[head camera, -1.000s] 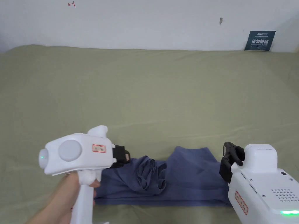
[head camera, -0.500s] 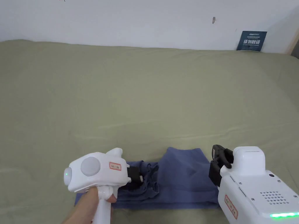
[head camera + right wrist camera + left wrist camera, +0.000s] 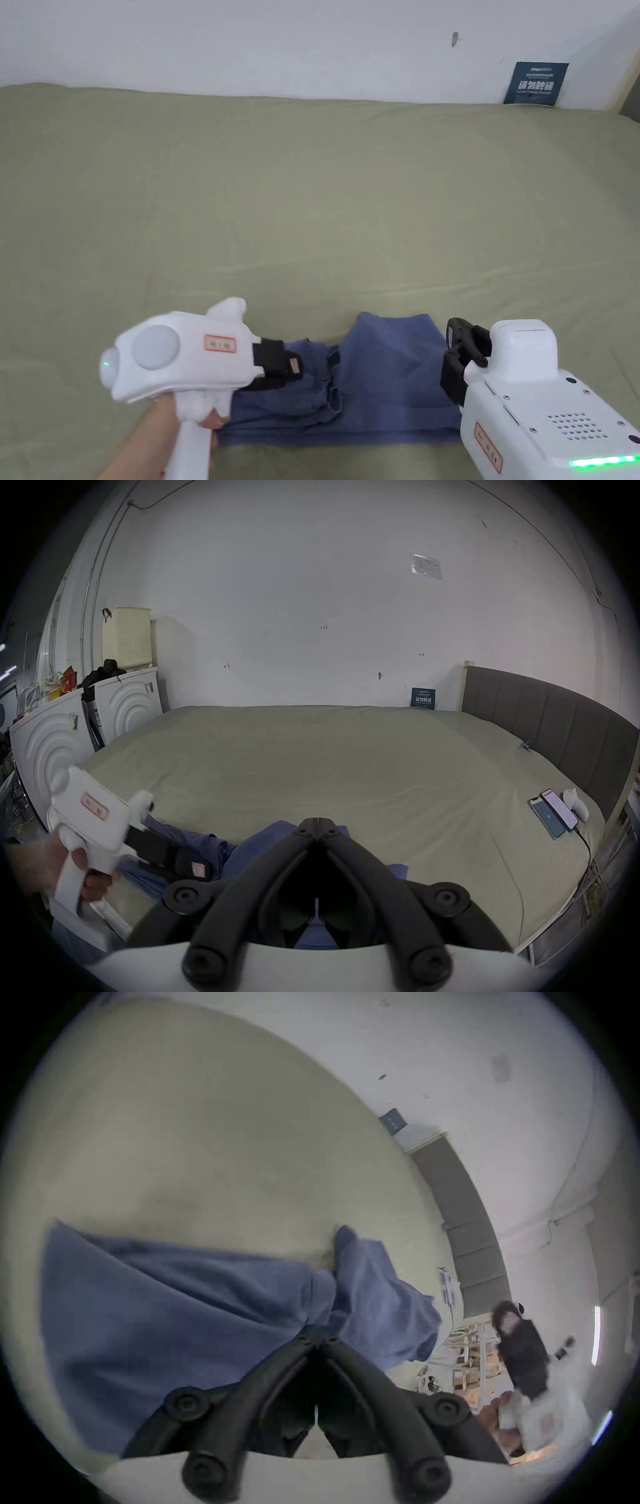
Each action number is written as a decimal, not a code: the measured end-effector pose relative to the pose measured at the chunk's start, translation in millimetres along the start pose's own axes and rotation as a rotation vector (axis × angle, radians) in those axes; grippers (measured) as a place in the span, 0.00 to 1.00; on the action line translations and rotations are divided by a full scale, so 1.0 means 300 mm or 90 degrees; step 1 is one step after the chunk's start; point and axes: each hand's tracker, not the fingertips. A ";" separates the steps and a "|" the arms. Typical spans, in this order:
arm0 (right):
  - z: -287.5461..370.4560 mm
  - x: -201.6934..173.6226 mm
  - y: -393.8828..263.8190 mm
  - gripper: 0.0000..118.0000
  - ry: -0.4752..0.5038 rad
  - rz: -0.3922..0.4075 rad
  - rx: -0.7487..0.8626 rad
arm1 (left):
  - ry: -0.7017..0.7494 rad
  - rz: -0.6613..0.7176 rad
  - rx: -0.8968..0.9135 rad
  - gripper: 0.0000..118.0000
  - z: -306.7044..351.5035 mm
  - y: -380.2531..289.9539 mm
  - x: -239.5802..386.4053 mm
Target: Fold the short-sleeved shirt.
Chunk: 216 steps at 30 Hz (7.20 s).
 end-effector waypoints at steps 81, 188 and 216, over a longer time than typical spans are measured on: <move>0.009 0.092 0.064 0.00 -0.020 -0.008 0.015 | -0.070 0.035 0.017 0.00 0.035 0.028 0.097; -0.331 -0.847 0.158 0.00 0.197 0.072 0.140 | 0.047 0.177 0.082 0.23 0.842 0.223 -0.913; -0.479 -1.204 0.093 0.00 0.358 0.106 0.068 | 0.281 0.125 0.128 0.97 1.154 0.460 -1.152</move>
